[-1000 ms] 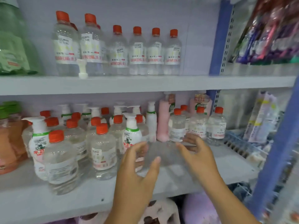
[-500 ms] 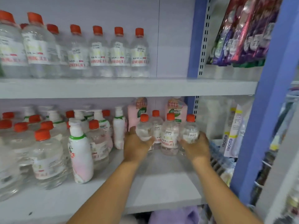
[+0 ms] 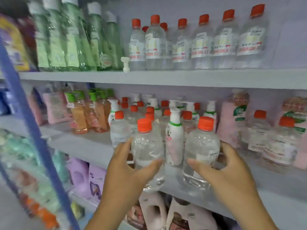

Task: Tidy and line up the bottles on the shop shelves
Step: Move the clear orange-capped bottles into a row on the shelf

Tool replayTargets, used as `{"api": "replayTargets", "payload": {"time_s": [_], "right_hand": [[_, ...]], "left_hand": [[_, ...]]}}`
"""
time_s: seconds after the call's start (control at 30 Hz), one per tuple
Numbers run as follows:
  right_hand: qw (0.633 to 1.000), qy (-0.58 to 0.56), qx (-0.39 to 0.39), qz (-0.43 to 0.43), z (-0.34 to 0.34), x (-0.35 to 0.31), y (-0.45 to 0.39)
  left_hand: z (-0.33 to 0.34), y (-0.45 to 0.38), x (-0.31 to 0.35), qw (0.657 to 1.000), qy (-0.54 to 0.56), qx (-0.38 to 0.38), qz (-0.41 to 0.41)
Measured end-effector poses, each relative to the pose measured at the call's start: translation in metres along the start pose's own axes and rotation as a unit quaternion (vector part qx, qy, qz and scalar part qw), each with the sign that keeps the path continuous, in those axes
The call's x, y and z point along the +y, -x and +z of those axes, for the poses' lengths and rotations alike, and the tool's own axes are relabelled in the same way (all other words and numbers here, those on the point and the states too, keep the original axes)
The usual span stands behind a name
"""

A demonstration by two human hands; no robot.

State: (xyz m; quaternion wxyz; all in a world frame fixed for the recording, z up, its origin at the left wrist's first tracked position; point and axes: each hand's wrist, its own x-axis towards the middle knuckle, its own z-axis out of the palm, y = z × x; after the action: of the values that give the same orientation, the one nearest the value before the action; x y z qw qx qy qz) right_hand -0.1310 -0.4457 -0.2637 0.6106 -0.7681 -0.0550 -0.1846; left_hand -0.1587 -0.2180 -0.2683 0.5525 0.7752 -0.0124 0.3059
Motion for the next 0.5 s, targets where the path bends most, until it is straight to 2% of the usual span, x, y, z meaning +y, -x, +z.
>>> {"api": "replayTargets", "payload": {"time_s": [0.13, 0.23, 0.37, 0.5], "right_hand": [[0.997, -0.035, -0.067, -0.010, 0.077, -0.012, 0.006], [0.998, -0.034, -0.050, -0.001, 0.123, -0.009, 0.008], [1.000, 0.011, -0.015, -0.010, 0.170, -0.003, 0.006], [0.990, 0.127, 0.027, -0.058, 0.208, 0.005, -0.005]], "left_hand": [[-0.061, -0.028, -0.040, 0.995, -0.035, 0.092, -0.009], [-0.094, -0.057, -0.075, 0.989, -0.073, 0.125, -0.029], [-0.113, -0.104, -0.116, 0.988, -0.112, 0.105, -0.020], [-0.111, -0.139, -0.141, 0.994, -0.101, 0.046, -0.015]]}}
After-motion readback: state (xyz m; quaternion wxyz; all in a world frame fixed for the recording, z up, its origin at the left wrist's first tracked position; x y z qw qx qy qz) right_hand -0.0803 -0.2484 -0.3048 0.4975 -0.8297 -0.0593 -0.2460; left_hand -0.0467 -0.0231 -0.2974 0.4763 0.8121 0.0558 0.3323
